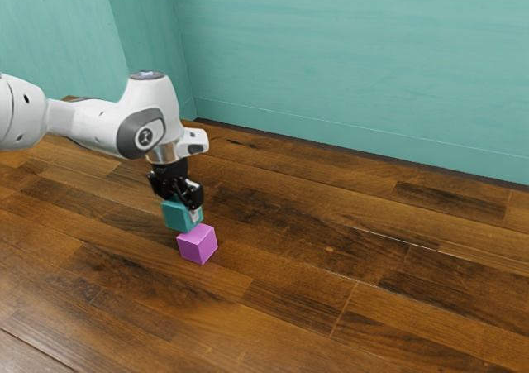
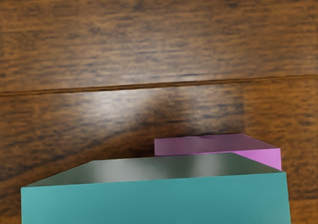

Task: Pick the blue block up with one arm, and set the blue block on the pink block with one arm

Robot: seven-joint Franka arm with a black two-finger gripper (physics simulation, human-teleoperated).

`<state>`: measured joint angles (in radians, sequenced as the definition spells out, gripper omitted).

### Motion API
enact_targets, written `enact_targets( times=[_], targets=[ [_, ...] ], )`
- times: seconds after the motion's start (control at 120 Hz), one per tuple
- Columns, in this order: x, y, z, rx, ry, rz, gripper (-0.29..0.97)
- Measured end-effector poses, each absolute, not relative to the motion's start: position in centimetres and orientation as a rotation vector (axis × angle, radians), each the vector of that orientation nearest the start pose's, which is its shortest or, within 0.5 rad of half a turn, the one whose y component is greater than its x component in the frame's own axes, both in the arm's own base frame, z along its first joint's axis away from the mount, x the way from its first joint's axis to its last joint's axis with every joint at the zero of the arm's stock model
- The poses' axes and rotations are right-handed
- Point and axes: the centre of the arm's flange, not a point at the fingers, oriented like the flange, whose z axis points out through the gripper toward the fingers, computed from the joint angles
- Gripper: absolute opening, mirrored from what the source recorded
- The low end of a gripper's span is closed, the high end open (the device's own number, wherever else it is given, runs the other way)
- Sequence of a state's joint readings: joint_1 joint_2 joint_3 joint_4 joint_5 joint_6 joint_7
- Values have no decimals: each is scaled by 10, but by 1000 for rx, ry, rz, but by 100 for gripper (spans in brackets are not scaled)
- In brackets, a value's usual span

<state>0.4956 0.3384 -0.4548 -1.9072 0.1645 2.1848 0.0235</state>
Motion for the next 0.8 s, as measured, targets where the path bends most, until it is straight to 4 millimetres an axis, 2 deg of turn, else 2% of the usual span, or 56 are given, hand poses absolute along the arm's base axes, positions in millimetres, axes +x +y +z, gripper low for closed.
enact_targets(
  times=[0.592, 0.8],
  targets=[
    [611, 26, 330, -3129, 142, 51, 35],
    [609, 16, 334, -3121, 173, 41, 35]
  ],
)
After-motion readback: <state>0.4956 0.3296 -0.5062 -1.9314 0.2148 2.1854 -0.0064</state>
